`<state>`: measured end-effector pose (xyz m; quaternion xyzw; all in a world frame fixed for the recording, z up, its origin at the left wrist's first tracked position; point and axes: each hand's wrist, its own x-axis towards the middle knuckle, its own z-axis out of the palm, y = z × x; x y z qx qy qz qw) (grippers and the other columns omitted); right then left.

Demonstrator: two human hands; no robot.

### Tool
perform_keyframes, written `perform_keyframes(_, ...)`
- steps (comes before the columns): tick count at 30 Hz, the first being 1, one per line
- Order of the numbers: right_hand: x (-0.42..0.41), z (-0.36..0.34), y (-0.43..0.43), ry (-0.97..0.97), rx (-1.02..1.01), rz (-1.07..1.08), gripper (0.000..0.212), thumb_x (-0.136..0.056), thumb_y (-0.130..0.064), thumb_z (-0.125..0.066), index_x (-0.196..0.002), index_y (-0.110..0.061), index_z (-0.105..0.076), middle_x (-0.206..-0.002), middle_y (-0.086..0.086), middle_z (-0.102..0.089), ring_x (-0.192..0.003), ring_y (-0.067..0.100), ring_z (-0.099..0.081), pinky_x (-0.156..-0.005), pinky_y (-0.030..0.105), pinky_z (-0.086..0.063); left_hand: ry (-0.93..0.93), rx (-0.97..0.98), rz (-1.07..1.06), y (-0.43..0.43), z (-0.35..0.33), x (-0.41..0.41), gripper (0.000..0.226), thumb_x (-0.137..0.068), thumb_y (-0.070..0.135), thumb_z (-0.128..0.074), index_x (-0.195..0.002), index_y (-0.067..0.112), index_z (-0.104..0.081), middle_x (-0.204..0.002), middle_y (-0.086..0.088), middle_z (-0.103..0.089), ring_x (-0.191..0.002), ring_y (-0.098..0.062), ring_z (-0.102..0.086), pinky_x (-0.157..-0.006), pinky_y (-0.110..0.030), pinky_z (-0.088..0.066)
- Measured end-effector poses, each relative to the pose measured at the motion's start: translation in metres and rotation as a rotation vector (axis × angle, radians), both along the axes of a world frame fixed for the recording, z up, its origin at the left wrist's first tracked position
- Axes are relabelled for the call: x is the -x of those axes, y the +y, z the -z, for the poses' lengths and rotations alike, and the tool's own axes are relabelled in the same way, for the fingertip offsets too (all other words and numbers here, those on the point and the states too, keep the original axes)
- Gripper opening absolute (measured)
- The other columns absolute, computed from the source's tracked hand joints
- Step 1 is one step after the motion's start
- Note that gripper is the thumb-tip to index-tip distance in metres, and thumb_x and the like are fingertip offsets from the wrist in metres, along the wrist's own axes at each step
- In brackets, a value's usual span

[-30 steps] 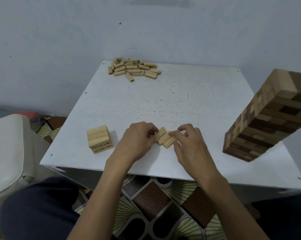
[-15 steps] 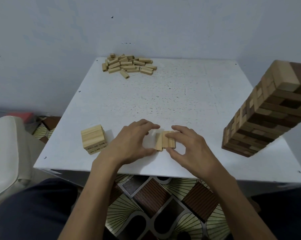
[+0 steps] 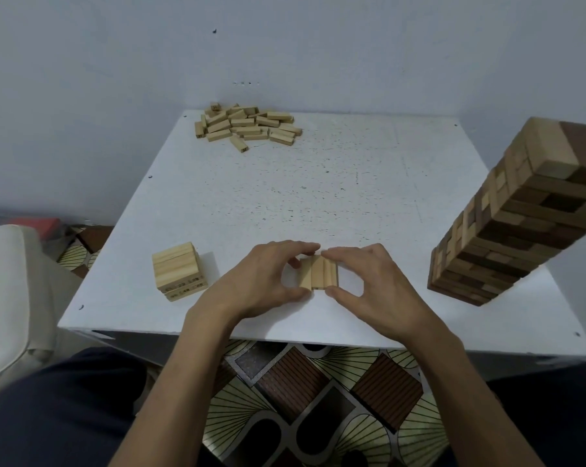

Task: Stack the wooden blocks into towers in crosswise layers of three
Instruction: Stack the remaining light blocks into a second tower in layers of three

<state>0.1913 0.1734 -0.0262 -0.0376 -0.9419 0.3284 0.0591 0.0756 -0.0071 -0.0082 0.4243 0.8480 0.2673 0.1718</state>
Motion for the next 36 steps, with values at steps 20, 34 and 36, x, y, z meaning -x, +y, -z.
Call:
perform_keyframes(20,-0.001,0.004,0.004,-0.024,0.007,0.007,0.064,-0.082,-0.037,-0.077,-0.14,-0.039,-0.049,-0.121,-0.029,-0.046,-0.121,-0.001,-0.033,-0.102,0.025,-0.037,0.009,-0.081,-0.04,-0.005,0.016,-0.002,0.076,-0.081,0.034,-0.079,-0.146,0.037,-0.041,-0.131,0.019,-0.058,-0.111,0.001,-0.051,-0.096,-0.019,-0.035)
perform_keyframes(34,0.001,-0.007,0.002,0.008,0.027,-0.041,0.06,-0.081,-0.035,-0.078,-0.136,-0.04,-0.052,-0.126,-0.029,-0.054,-0.119,0.003,-0.039,-0.093,0.017,-0.035,0.013,-0.089,-0.06,-0.013,0.004,-0.012,0.08,-0.082,0.035,-0.077,-0.15,0.036,-0.035,-0.131,0.019,-0.057,-0.113,0.0,-0.049,-0.101,-0.023,-0.037)
perform_keyframes(36,0.002,-0.015,-0.002,0.026,0.031,-0.059,0.062,-0.081,-0.037,-0.077,-0.136,-0.04,-0.051,-0.127,-0.028,-0.054,-0.12,0.001,-0.04,-0.094,0.015,-0.034,0.041,-0.103,-0.087,-0.02,-0.004,-0.015,0.081,-0.082,0.037,-0.076,-0.15,0.037,-0.033,-0.131,0.021,-0.056,-0.113,0.001,-0.048,-0.101,-0.023,-0.036)
